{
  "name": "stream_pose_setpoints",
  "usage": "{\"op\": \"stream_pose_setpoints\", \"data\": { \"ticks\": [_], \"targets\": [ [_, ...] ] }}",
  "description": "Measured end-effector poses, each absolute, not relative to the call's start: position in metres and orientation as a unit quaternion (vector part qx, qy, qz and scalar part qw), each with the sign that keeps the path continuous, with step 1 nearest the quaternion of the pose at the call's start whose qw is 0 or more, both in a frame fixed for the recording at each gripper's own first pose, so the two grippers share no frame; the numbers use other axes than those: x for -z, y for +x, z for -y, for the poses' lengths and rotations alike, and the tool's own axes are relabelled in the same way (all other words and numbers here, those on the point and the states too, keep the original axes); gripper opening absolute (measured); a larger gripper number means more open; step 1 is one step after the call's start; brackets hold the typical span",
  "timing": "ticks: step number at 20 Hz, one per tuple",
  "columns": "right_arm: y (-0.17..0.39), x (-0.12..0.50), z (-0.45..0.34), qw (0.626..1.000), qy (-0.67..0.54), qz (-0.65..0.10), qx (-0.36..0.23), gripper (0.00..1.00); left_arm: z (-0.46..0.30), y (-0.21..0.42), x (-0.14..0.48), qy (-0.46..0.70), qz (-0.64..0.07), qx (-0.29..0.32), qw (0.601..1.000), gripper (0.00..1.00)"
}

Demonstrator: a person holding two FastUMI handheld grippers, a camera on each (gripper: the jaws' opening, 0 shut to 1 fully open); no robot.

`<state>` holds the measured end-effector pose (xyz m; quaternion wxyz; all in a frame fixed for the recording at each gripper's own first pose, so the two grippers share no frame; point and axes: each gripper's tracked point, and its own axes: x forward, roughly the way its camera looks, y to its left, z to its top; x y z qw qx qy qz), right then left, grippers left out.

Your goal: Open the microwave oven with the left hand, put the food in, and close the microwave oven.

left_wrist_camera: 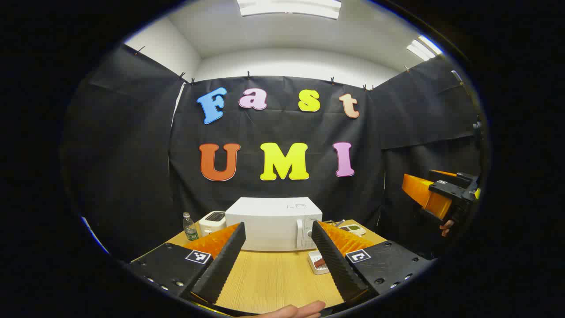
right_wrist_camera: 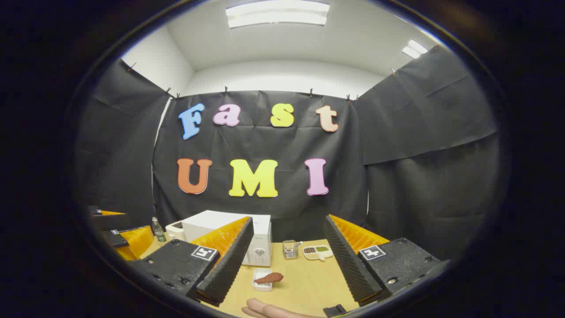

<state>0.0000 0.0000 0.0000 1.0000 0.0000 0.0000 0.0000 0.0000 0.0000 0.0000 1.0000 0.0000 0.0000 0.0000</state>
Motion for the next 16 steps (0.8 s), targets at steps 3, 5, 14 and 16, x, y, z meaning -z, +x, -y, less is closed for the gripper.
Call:
{"op": "stream_pose_setpoints", "data": {
  "ticks": [3, 5, 14, 16],
  "targets": [
    [0.000, 0.001, 0.002, 1.000, 0.000, -0.001, 0.001, 0.93, 0.000, -0.001, 0.000, -0.002, 0.003, 0.001, 1.000, 0.87],
    [0.001, 0.001, 0.003, 1.000, -0.001, -0.001, 0.001, 0.93, 0.001, 0.000, -0.001, -0.003, 0.004, 0.002, 1.000, 0.95],
    [0.003, 0.009, 0.003, 1.000, -0.001, 0.008, -0.010, 1.00, 0.008, 0.006, -0.005, 0.003, 0.031, 0.008, 0.999, 0.95],
    [0.006, 0.015, 0.004, 1.000, 0.000, 0.008, -0.012, 1.00, 0.008, 0.013, -0.003, -0.001, 0.038, 0.007, 0.999, 0.95]
  ]
}}
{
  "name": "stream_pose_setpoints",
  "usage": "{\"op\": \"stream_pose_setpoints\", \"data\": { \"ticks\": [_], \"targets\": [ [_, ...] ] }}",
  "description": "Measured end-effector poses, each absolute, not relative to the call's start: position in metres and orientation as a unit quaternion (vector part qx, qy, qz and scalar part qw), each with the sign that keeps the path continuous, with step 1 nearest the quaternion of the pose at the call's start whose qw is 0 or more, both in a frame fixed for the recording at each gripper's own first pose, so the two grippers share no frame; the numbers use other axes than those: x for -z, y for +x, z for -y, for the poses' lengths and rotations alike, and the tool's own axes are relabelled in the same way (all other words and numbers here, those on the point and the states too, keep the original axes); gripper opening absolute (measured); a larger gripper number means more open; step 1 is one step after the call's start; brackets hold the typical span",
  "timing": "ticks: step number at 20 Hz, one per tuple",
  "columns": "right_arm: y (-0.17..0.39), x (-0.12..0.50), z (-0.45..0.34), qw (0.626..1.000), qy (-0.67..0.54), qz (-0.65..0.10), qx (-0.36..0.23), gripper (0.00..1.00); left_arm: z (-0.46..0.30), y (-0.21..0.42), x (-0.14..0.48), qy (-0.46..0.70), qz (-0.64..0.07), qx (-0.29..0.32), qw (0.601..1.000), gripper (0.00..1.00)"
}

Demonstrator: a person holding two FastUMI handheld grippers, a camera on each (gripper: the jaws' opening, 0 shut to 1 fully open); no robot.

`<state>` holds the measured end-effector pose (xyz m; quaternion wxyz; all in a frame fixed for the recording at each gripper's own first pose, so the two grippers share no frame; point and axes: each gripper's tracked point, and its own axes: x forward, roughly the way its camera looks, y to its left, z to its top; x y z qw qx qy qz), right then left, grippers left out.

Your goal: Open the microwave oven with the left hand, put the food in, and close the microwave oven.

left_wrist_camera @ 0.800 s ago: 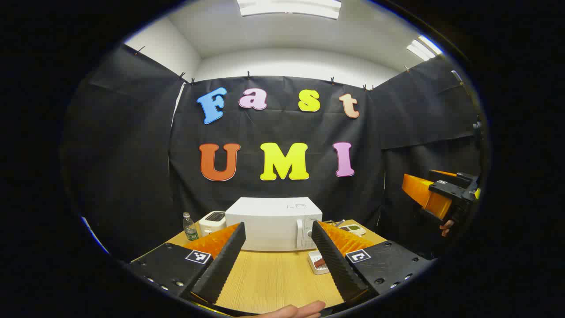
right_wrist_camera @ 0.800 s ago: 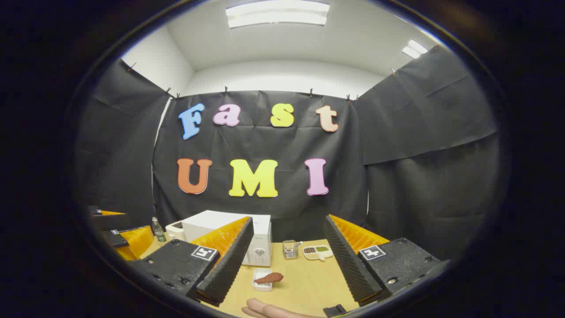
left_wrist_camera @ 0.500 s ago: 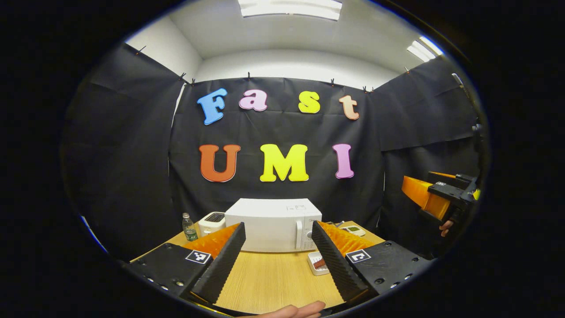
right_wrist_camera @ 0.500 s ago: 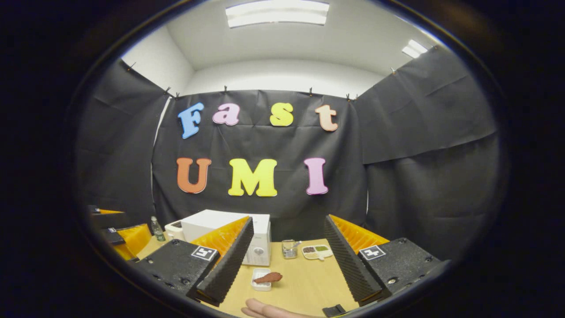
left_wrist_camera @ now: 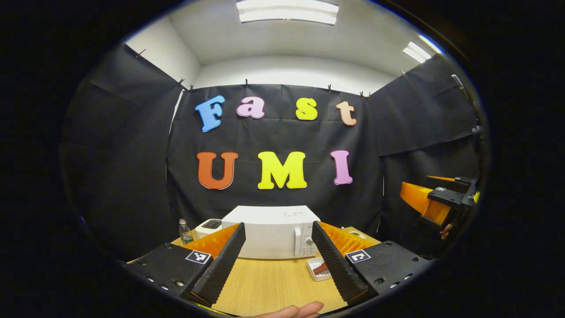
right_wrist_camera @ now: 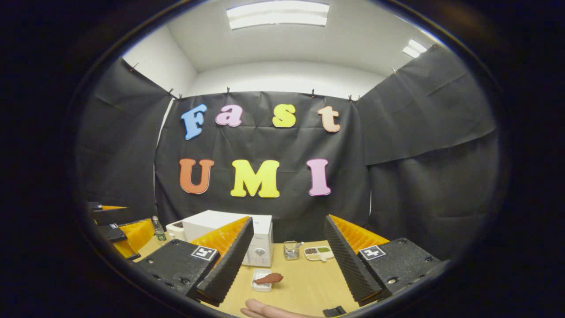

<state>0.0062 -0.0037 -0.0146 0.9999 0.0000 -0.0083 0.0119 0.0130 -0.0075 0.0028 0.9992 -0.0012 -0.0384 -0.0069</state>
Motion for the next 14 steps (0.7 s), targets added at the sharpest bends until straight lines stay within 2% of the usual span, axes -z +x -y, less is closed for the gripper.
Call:
{"op": "stream_pose_setpoints", "data": {
  "ticks": [3, 4, 5, 6, 7, 8, 11, 12, 14],
  "targets": [
    [0.012, 0.023, 0.005, 1.000, 0.003, 0.009, -0.015, 1.00, 0.012, 0.033, 0.011, -0.014, 0.029, 0.012, 0.999, 0.95],
    [0.015, 0.025, 0.007, 1.000, 0.003, 0.009, -0.015, 0.93, 0.011, 0.043, 0.016, -0.014, 0.025, 0.011, 1.000, 0.95],
    [0.019, 0.028, 0.008, 1.000, 0.003, 0.009, -0.015, 1.00, 0.010, 0.054, 0.020, -0.012, 0.023, 0.009, 1.000, 0.95],
    [0.022, 0.031, 0.009, 1.000, 0.003, 0.009, -0.016, 1.00, 0.009, 0.068, 0.026, -0.009, 0.020, 0.005, 1.000, 0.95],
    [0.025, 0.033, 0.011, 1.000, 0.004, 0.008, -0.016, 0.93, 0.008, 0.081, 0.033, -0.005, 0.018, 0.001, 1.000, 0.95],
    [0.029, 0.037, 0.013, 1.000, 0.006, 0.007, -0.016, 1.00, 0.008, 0.096, 0.037, -0.003, 0.020, 0.000, 1.000, 0.95],
    [0.041, 0.043, 0.021, 1.000, 0.009, 0.009, -0.017, 1.00, 0.020, 0.138, 0.055, -0.007, 0.024, 0.018, 1.000, 0.94],
    [0.046, 0.048, 0.027, 1.000, 0.010, 0.008, -0.014, 0.93, 0.023, 0.153, 0.062, -0.003, 0.022, 0.022, 1.000, 0.94],
    [0.056, 0.056, 0.037, 1.000, 0.011, 0.004, -0.007, 0.93, 0.028, 0.181, 0.083, 0.005, 0.012, 0.029, 0.999, 0.94]
  ]
}}
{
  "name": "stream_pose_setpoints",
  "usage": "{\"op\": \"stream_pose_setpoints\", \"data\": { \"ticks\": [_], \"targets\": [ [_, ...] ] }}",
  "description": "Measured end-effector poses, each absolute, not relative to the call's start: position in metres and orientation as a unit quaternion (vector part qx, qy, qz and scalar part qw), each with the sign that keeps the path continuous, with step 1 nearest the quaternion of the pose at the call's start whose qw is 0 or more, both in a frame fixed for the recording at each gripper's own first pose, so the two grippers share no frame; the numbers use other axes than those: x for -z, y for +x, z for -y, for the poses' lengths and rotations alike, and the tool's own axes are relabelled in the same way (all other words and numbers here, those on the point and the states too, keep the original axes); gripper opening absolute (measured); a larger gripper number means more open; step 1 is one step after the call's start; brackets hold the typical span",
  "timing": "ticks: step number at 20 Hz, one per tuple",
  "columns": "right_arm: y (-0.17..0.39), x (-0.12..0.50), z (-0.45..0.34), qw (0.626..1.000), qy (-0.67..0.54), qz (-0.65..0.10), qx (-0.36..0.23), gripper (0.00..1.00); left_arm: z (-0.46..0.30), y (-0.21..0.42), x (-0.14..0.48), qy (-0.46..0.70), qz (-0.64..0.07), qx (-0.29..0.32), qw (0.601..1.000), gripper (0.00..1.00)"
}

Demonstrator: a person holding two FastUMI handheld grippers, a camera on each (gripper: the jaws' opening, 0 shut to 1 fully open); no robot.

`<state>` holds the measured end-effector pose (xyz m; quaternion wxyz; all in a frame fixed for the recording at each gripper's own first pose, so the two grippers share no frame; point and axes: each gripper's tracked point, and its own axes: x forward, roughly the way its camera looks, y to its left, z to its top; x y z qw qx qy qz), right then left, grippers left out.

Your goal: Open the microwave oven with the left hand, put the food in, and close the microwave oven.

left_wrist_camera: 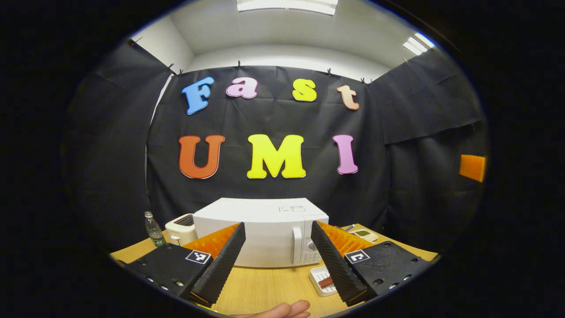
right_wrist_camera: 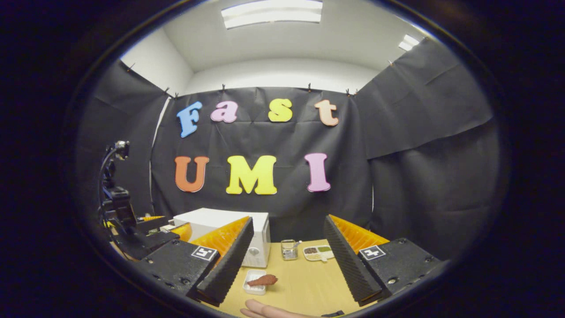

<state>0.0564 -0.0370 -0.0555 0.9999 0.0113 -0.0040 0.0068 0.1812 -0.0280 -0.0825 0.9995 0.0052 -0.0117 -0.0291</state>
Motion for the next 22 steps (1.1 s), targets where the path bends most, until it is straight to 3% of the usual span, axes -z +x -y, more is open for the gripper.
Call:
{"op": "stream_pose_setpoints", "data": {
  "ticks": [1, 5, 6, 10, 11, 17, 18, 19, 20, 21, 22],
  "targets": [
    [0.062, 0.059, 0.044, 1.000, 0.011, 0.001, -0.002, 1.00, 0.030, 0.196, 0.096, 0.007, 0.004, 0.030, 1.000, 0.94],
    [0.081, 0.075, 0.071, 1.000, 0.012, -0.003, 0.016, 1.00, 0.049, 0.254, 0.155, 0.005, -0.046, 0.041, 0.998, 0.94],
    [0.085, 0.081, 0.078, 1.000, 0.014, -0.006, 0.018, 0.93, 0.054, 0.266, 0.166, 0.005, -0.054, 0.044, 0.998, 0.94],
    [0.095, 0.103, 0.105, 0.999, 0.019, -0.020, 0.024, 0.93, 0.074, 0.308, 0.197, -0.017, -0.069, 0.047, 0.996, 0.94],
    [0.097, 0.107, 0.113, 0.999, 0.018, -0.023, 0.028, 1.00, 0.076, 0.317, 0.202, -0.015, -0.071, 0.044, 0.996, 0.94],
    [0.100, 0.124, 0.138, 0.999, 0.022, -0.030, 0.031, 1.00, 0.085, 0.353, 0.227, -0.008, -0.081, 0.035, 0.996, 0.94],
    [0.100, 0.127, 0.141, 0.999, 0.023, -0.031, 0.031, 1.00, 0.089, 0.356, 0.228, -0.013, -0.082, 0.040, 0.996, 0.93],
    [0.100, 0.128, 0.144, 0.999, 0.023, -0.031, 0.032, 1.00, 0.087, 0.359, 0.229, -0.013, -0.082, 0.032, 0.996, 0.81],
    [0.100, 0.131, 0.148, 0.999, 0.023, -0.033, 0.035, 1.00, 0.082, 0.363, 0.229, -0.012, -0.082, 0.023, 0.996, 0.92],
    [0.100, 0.132, 0.151, 0.999, 0.024, -0.034, 0.036, 1.00, 0.081, 0.367, 0.230, -0.013, -0.082, 0.021, 0.996, 0.90],
    [0.100, 0.134, 0.152, 0.998, 0.024, -0.035, 0.037, 1.00, 0.076, 0.369, 0.230, -0.012, -0.087, 0.010, 0.996, 0.69]
  ]
}}
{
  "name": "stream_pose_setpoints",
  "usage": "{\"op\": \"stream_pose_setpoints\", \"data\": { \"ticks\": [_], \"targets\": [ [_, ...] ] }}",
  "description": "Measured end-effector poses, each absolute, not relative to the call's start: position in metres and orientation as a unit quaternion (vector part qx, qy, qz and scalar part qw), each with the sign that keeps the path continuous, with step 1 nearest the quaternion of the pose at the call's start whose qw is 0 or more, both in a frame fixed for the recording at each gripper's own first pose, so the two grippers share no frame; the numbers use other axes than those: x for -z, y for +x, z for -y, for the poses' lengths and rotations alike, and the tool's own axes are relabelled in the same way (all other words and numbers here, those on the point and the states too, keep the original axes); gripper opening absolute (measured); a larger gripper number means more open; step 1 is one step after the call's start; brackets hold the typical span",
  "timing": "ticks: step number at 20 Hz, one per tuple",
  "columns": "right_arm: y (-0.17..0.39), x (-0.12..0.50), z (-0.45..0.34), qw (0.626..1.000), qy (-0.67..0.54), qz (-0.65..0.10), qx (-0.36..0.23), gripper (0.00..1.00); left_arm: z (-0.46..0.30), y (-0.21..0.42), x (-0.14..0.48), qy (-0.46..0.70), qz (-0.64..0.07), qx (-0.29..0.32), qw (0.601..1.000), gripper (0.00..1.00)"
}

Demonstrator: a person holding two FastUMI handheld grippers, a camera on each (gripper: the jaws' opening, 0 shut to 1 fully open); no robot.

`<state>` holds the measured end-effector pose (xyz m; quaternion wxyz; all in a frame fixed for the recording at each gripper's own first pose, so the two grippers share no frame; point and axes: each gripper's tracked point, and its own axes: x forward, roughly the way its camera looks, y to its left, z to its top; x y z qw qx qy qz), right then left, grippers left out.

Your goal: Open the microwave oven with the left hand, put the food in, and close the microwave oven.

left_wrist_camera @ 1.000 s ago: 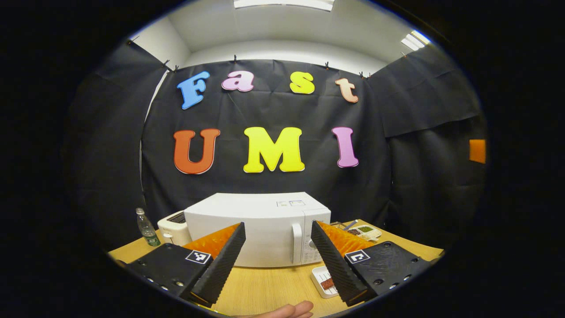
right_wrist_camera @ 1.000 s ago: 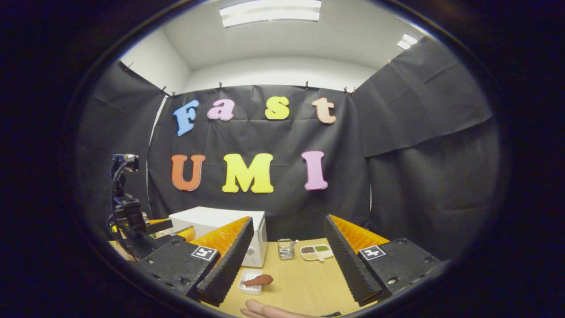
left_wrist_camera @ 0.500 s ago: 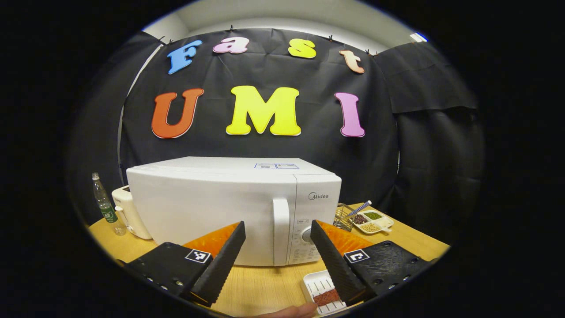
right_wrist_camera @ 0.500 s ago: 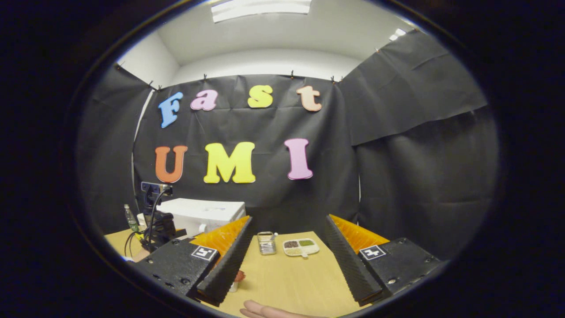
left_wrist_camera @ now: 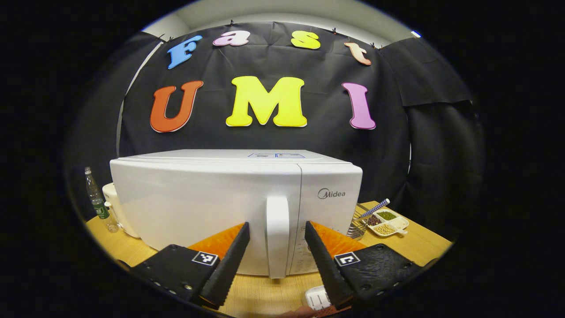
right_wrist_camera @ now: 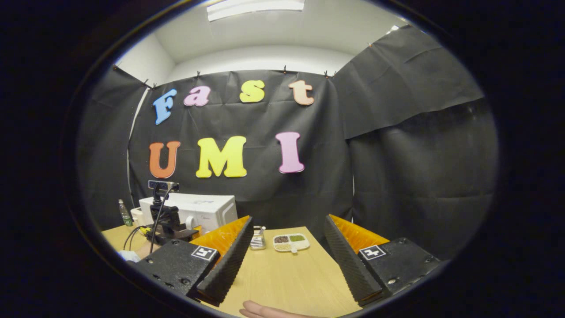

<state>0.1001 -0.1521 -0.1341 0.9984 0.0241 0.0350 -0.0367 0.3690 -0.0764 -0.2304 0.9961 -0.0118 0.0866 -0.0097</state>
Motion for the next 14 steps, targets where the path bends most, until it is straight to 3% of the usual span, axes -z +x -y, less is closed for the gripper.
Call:
{"op": "stream_pose_setpoints", "data": {
  "ticks": [1, 2, 3, 4, 6, 7, 9, 10, 14],
  "targets": [
    [0.101, 0.136, 0.154, 0.998, 0.024, -0.037, 0.038, 1.00, 0.073, 0.371, 0.232, -0.011, -0.086, 0.003, 0.996, 0.74],
    [0.101, 0.138, 0.158, 0.998, 0.026, -0.037, 0.042, 1.00, 0.073, 0.371, 0.231, -0.002, -0.079, -0.002, 0.997, 0.53],
    [0.101, 0.137, 0.162, 0.998, 0.030, -0.034, 0.051, 1.00, 0.073, 0.370, 0.230, 0.010, -0.076, 0.000, 0.997, 0.61],
    [0.101, 0.137, 0.164, 0.998, 0.030, -0.031, 0.056, 1.00, 0.080, 0.372, 0.231, 0.007, -0.070, 0.018, 0.997, 0.40],
    [0.099, 0.138, 0.164, 0.997, 0.031, -0.032, 0.058, 1.00, 0.083, 0.372, 0.236, -0.003, -0.079, 0.021, 0.997, 0.14],
    [0.099, 0.137, 0.162, 0.997, 0.031, -0.032, 0.057, 1.00, 0.081, 0.370, 0.241, -0.011, -0.090, 0.022, 0.996, 0.24],
    [0.095, 0.138, 0.159, 0.997, 0.033, -0.036, 0.053, 1.00, 0.081, 0.369, 0.239, -0.019, -0.097, 0.024, 0.995, 0.22],
    [0.094, 0.138, 0.158, 0.997, 0.033, -0.038, 0.052, 1.00, 0.082, 0.369, 0.239, -0.016, -0.098, 0.025, 0.995, 0.14],
    [0.086, 0.130, 0.157, 0.998, 0.027, -0.034, 0.052, 1.00, 0.083, 0.365, 0.240, -0.028, -0.109, 0.039, 0.993, 0.14]
  ]
}}
